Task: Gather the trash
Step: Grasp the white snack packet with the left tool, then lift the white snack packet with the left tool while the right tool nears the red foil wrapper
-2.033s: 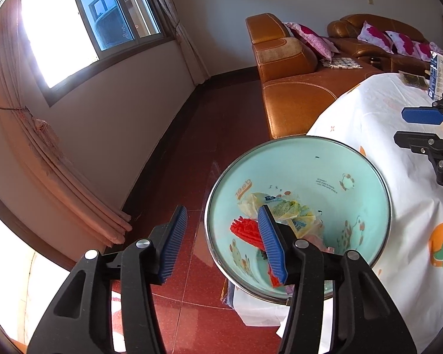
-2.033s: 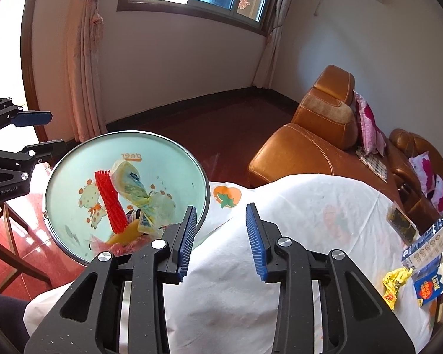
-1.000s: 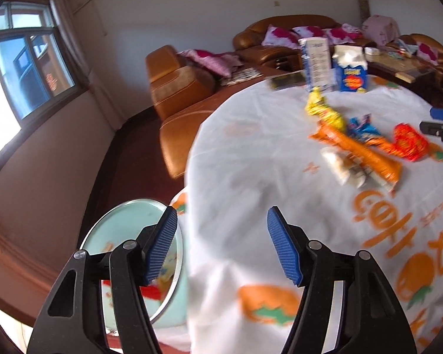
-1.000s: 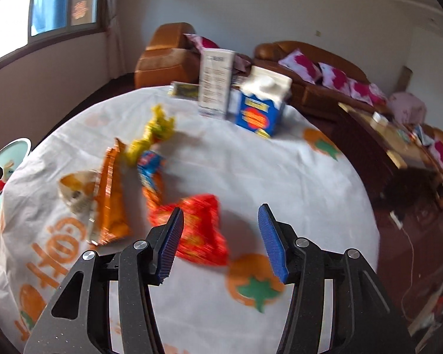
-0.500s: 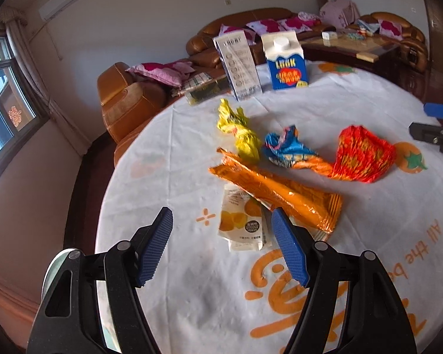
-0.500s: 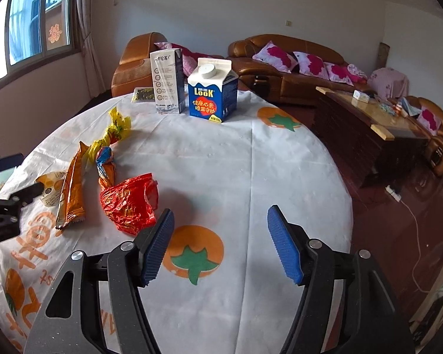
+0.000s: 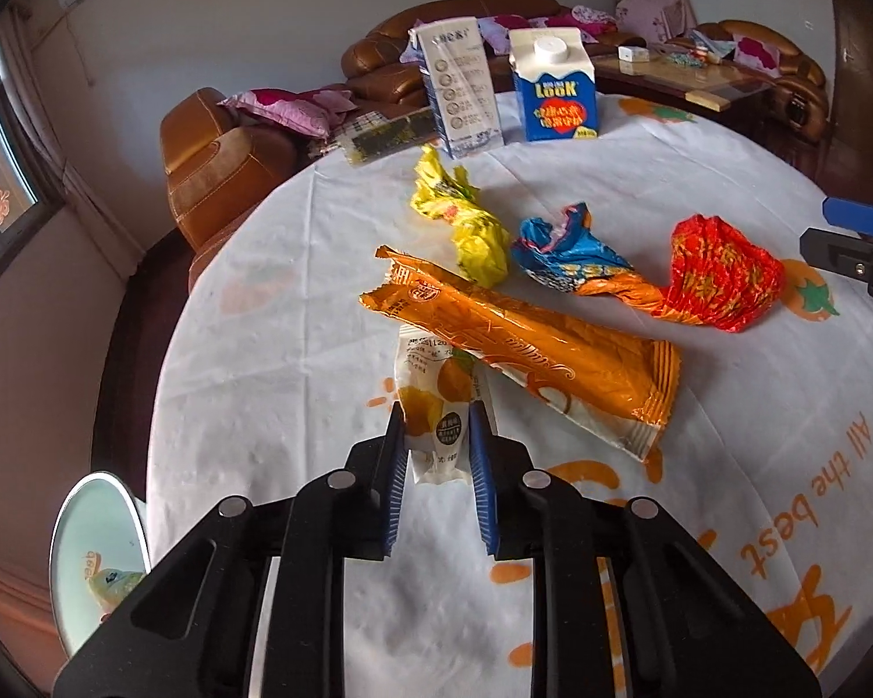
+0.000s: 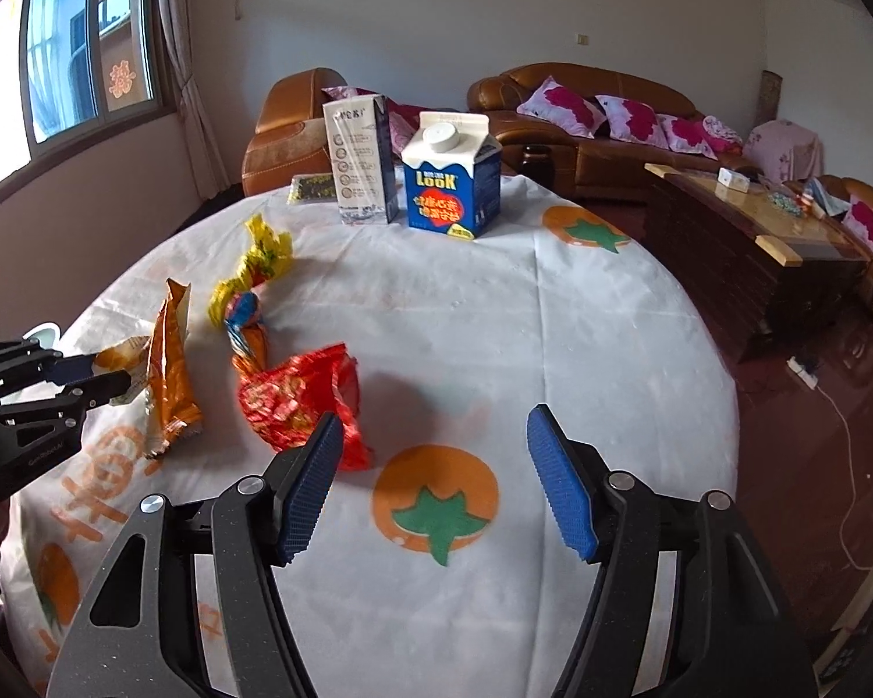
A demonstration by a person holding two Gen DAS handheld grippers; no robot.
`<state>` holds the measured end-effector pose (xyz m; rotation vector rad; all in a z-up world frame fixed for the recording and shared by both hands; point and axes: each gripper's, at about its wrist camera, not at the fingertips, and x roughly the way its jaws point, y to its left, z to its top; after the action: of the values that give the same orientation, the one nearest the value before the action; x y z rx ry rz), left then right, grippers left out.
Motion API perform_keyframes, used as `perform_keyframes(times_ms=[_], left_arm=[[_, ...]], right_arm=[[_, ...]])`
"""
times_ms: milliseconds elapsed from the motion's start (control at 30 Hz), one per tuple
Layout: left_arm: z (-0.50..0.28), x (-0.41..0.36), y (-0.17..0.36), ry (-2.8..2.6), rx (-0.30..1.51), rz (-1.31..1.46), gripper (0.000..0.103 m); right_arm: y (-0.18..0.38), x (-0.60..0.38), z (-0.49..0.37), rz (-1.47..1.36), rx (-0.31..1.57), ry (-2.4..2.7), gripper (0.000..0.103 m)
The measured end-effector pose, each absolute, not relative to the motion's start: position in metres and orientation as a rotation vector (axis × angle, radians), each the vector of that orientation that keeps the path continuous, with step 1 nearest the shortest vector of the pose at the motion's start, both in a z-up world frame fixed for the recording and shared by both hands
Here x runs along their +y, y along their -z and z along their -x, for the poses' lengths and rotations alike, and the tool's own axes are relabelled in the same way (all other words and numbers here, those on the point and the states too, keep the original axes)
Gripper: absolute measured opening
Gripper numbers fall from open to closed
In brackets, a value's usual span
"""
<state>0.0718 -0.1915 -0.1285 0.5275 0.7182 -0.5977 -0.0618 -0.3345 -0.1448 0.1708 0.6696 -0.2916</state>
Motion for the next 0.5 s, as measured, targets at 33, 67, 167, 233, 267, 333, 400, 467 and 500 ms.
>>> perform_keyframes(times_ms=[33, 67, 167, 233, 267, 333, 400, 467, 500], left_arm=[[-0.071, -0.187, 0.124, 0.593, 0.707, -0.523, 0.02], [-0.07, -0.182, 0.12, 0.589, 0.699, -0.518, 0.02], [-0.068, -0.169, 0.109, 0.566, 0.668, -0.513, 0.02], [-0.068, -0.161, 0.105, 0.55, 0.657, -0.509, 0.02], [-0.069, -0.157, 0.103, 0.54, 0.655, -0.504, 0.02], [-0.072, -0.148, 0.101, 0.513, 0.647, -0.496, 0.02], [-0.076, -0.139, 0.099, 0.499, 0.649, -0.483, 0.02], [-0.081, -0.131, 0.101, 0.486, 0.656, -0.479, 0.02], [-0.082, -0.129, 0.103, 0.484, 0.661, -0.477, 0.02]], right_arm=[[0.143, -0.333, 0.06, -0.177, 0.666, 0.286, 0.065], [0.141, -0.33, 0.057, -0.188, 0.664, 0.277, 0.065], [0.14, -0.323, 0.046, -0.222, 0.67, 0.255, 0.065], [0.14, -0.32, 0.039, -0.254, 0.682, 0.261, 0.065], [0.14, -0.319, 0.036, -0.271, 0.687, 0.253, 0.065], [0.14, -0.315, 0.034, -0.283, 0.697, 0.244, 0.064], [0.139, -0.31, 0.034, -0.284, 0.703, 0.222, 0.058], [0.142, -0.304, 0.035, -0.282, 0.736, 0.195, 0.055], [0.144, -0.303, 0.034, -0.283, 0.751, 0.183, 0.05]])
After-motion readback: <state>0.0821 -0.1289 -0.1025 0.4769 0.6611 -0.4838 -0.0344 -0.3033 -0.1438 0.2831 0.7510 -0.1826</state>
